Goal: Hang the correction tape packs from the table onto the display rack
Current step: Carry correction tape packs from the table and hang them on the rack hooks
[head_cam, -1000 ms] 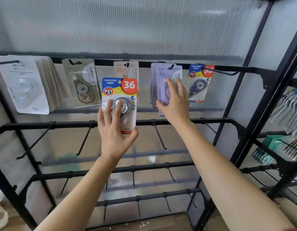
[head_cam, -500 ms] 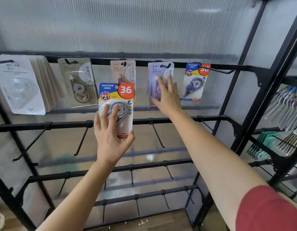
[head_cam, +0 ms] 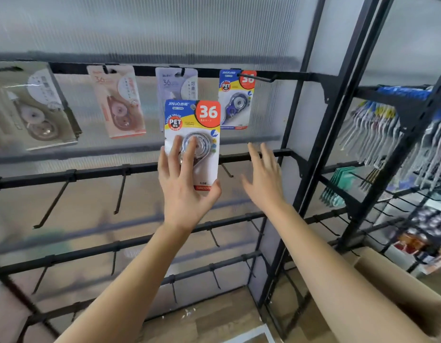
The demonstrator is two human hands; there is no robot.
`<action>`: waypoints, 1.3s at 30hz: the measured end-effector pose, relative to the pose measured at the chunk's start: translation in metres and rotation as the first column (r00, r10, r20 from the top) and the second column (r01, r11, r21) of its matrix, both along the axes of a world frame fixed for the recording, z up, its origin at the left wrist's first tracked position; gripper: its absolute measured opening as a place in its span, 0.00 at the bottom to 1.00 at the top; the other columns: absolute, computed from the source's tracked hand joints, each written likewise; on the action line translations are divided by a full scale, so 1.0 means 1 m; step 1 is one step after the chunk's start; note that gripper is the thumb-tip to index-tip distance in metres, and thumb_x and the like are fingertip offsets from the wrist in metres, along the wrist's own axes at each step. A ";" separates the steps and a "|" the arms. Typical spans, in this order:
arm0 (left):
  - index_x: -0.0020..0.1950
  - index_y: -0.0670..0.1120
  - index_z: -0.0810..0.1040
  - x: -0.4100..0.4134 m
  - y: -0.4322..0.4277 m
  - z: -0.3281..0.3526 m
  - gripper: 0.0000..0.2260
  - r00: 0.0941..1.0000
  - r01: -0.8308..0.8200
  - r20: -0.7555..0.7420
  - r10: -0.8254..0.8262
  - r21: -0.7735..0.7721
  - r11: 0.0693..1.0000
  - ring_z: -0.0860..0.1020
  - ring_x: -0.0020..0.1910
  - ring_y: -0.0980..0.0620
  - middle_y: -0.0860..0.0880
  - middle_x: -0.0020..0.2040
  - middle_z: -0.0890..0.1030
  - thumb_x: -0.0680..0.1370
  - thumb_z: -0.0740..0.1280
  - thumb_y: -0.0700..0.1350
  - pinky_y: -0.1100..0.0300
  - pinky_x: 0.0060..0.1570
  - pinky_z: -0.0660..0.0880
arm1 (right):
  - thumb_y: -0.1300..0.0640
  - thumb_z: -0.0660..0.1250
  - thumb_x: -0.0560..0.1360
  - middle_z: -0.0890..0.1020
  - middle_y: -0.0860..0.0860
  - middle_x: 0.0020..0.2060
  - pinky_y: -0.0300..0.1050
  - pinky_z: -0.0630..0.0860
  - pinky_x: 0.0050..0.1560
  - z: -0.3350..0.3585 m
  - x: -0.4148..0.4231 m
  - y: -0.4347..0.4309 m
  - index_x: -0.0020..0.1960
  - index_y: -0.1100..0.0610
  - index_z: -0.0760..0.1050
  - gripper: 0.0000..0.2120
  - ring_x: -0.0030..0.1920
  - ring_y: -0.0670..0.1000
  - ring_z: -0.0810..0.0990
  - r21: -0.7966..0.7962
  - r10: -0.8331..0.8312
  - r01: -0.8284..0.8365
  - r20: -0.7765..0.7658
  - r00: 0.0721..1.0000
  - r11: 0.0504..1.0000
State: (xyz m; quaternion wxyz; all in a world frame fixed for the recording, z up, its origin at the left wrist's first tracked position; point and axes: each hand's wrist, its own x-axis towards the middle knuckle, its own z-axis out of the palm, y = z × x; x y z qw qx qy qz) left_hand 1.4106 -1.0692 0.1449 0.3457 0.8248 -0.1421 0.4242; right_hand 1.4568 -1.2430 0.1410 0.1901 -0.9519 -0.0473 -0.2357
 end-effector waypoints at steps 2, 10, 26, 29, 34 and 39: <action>0.72 0.39 0.67 0.004 -0.025 0.003 0.34 1.000 0.011 0.024 -0.011 0.009 1.000 0.59 0.72 0.33 0.37 0.73 0.63 0.69 0.63 0.55 0.43 0.73 0.53 | 0.54 0.63 0.78 0.48 0.56 0.77 0.54 0.48 0.75 -0.005 -0.001 -0.022 0.78 0.51 0.47 0.35 0.77 0.58 0.46 0.010 0.011 -0.011 -0.014 1.000 1.000; 0.71 0.37 0.67 0.033 -0.113 0.022 0.34 0.992 -0.068 0.107 0.062 0.051 0.996 0.61 0.72 0.32 0.35 0.72 0.64 0.69 0.63 0.54 0.41 0.73 0.52 | 0.53 0.63 0.78 0.52 0.57 0.77 0.53 0.49 0.75 -0.008 0.016 -0.094 0.78 0.51 0.51 0.33 0.76 0.58 0.49 -0.001 0.139 -0.139 0.009 0.990 0.990; 0.71 0.39 0.66 0.045 -0.154 0.033 0.33 0.965 -0.209 0.168 0.202 0.026 0.978 0.57 0.72 0.30 0.36 0.73 0.62 0.70 0.64 0.54 0.50 0.73 0.47 | 0.52 0.62 0.79 0.52 0.57 0.77 0.51 0.47 0.74 -0.007 0.041 -0.128 0.77 0.51 0.50 0.32 0.77 0.56 0.48 -0.024 0.275 -0.274 0.072 0.959 0.961; 0.72 0.39 0.67 0.047 -0.153 0.035 0.33 0.972 -0.200 0.136 0.194 0.036 0.979 0.57 0.73 0.31 0.37 0.73 0.62 0.70 0.64 0.54 0.52 0.73 0.46 | 0.52 0.62 0.79 0.51 0.57 0.77 0.52 0.47 0.74 -0.004 0.045 -0.125 0.77 0.50 0.50 0.32 0.77 0.56 0.47 -0.014 0.261 -0.260 0.080 0.962 0.965; 0.72 0.40 0.67 0.051 -0.154 0.030 0.33 0.975 -0.189 0.128 0.183 0.036 0.981 0.57 0.73 0.31 0.38 0.73 0.63 0.70 0.63 0.55 0.56 0.73 0.44 | 0.52 0.62 0.79 0.50 0.55 0.77 0.51 0.46 0.74 -0.003 0.050 -0.122 0.77 0.49 0.49 0.32 0.77 0.55 0.46 0.018 0.258 -0.260 0.083 0.963 0.965; 0.73 0.42 0.66 0.074 -0.149 0.033 0.34 0.976 -0.214 0.055 0.211 0.050 0.976 0.58 0.72 0.31 0.39 0.74 0.62 0.71 0.66 0.55 0.44 0.72 0.53 | 0.53 0.64 0.78 0.50 0.55 0.77 0.52 0.47 0.74 0.001 0.055 -0.121 0.77 0.49 0.50 0.33 0.77 0.55 0.47 0.007 0.219 -0.220 0.079 0.973 0.976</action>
